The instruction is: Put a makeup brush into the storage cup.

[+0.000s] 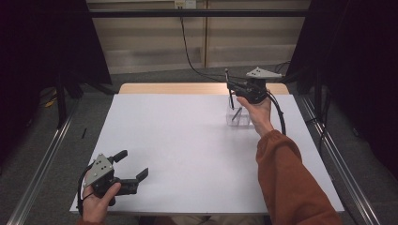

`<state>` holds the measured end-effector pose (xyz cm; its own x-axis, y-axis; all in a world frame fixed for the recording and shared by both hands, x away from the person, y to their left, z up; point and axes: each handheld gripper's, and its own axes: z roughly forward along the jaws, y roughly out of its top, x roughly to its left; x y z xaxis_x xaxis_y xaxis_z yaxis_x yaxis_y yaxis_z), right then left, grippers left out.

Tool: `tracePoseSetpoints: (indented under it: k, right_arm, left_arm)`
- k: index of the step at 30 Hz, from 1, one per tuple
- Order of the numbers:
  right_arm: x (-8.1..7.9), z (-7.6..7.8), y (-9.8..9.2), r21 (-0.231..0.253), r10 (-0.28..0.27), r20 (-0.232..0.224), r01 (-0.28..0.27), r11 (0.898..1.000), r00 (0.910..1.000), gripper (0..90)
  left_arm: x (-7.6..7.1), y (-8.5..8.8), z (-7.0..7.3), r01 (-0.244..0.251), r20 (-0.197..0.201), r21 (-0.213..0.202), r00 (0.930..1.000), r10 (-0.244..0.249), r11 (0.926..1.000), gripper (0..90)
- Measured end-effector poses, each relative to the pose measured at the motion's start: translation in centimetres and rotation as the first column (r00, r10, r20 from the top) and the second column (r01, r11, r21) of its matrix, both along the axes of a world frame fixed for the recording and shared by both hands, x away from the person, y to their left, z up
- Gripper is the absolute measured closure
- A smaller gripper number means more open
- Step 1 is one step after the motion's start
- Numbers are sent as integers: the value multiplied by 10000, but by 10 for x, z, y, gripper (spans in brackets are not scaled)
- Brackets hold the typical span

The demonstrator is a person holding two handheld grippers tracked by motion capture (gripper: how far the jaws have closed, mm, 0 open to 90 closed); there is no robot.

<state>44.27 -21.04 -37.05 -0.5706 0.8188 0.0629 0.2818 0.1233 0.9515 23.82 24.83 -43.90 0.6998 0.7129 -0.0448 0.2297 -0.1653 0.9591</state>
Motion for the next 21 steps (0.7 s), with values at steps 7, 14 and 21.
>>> tracePoseSetpoints:
  k: [7,14,21]
  right_arm:
    - [0,-4,4,-389,55,-243,-65,9992,9997,839]
    - [-1,-6,1,-563,119,-481,-146,9983,9988,838]
    - [-3,-5,-1,-658,108,-627,-149,9977,9980,837]
  left_arm:
    - [0,0,0,21,-10,-15,10000,-21,10000,21]
    - [0,0,0,11,6,6,10000,-11,10000,21]
    - [0,0,0,25,-2,-14,10000,-25,10000,21]
